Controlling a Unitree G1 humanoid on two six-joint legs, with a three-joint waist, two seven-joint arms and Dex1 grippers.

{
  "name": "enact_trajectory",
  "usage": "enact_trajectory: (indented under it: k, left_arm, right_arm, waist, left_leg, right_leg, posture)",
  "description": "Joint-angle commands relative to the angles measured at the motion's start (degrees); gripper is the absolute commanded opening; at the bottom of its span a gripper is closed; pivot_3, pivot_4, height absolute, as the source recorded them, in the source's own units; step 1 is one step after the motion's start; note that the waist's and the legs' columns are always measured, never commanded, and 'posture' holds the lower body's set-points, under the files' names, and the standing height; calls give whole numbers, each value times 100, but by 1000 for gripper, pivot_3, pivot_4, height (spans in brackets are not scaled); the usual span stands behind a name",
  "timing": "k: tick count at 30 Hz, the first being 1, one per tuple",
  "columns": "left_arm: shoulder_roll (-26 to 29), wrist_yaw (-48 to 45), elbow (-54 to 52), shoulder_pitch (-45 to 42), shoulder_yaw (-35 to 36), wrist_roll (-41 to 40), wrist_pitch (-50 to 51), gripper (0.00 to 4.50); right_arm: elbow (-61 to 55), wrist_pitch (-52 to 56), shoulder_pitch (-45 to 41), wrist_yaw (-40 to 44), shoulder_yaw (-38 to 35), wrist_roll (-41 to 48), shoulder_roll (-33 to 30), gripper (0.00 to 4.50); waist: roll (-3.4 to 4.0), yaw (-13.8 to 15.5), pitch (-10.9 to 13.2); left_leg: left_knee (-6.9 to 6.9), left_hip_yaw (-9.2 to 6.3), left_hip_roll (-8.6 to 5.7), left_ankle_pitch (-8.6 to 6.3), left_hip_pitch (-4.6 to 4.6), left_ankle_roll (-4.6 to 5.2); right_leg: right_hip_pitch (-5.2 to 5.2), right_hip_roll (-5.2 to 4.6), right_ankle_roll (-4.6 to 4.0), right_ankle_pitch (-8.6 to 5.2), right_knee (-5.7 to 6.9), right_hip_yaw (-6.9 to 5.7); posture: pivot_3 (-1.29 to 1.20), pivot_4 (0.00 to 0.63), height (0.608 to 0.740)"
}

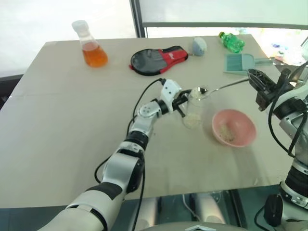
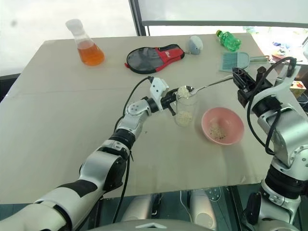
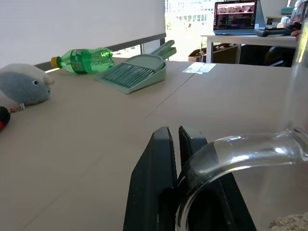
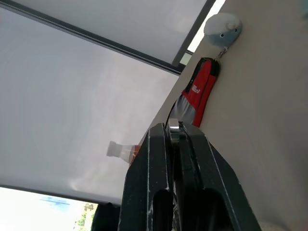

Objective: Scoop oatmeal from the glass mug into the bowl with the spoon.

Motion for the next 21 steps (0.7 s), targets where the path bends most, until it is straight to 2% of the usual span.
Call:
enact_trajectory:
  k: [1,7,13,21]
  left_arm:
    - [-21,-39,-68,-178,1,1,-152,15]
    - [-27,-62,-40,-179,-12,21,-170,15]
    - [-30,-79,-32,-175,-21,31,-183,15]
    - [-29,-93,-2,-179,-15,41,-186,15]
  right_arm:
    - [-373,-217,109,-12,-159,118,115,0]
    - [-618,-631,274,-183,-68,118,665,0]
    - [-784,-749,461,-138,89,118,854,0]
    - [-836,-784,750,17,-42,118,674,0]
  waist:
    - [0,1,0]
    - [3,-6,-2]
    - [3,-4,-2]
    - [4,-3,-2]
  left_leg:
    - [0,0,0,0,0,1]
    - [0,0,1,-1,4,2]
    - [6,-1,-2,-3,8,7]
    - [8,0,-2,-4,10,9]
  right_leg:
    - [0,0,0,0,0,0]
    - [0,2,0,0,6,1]
    - [0,2,0,0,18,2]
    - [1,4,0,0,22,5]
  posture:
    - [0,150,740]
    - [0,150,740]
    - [0,150,740]
    - [0,150,740]
